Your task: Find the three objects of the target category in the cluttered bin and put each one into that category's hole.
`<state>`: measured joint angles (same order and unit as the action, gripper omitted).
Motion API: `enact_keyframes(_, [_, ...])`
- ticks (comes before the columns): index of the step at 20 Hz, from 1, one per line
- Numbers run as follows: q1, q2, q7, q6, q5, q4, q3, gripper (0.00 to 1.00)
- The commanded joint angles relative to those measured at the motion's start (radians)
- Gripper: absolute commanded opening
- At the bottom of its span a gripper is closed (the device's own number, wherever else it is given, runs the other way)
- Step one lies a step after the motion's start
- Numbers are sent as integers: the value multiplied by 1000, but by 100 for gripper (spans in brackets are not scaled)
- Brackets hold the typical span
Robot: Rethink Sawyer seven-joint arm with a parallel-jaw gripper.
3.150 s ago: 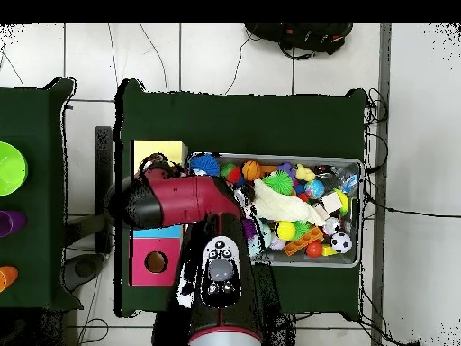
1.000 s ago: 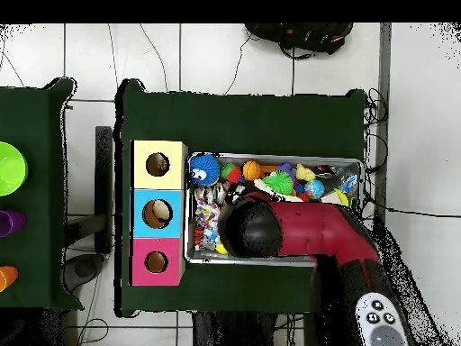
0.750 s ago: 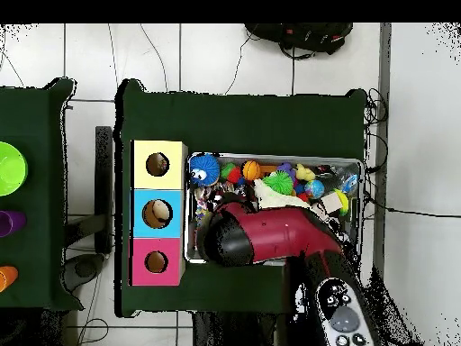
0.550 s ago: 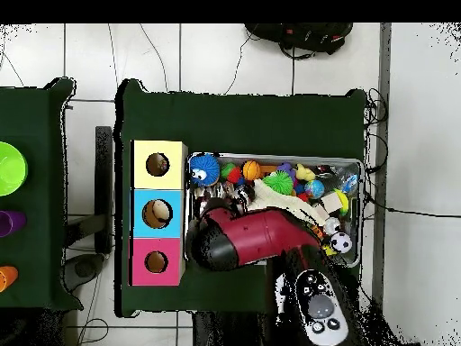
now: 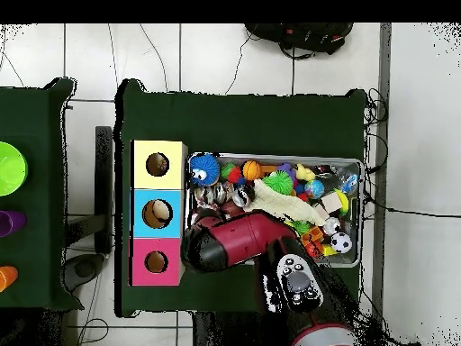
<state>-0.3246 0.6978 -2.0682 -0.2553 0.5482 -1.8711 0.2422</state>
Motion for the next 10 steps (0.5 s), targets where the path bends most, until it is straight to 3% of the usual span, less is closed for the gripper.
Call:
enact_keyframes(1, [-45, -103, 16, 76, 89, 78, 14, 100])
enact_keyframes(10, [-21, -119, -23, 69, 70, 97, 15, 100])
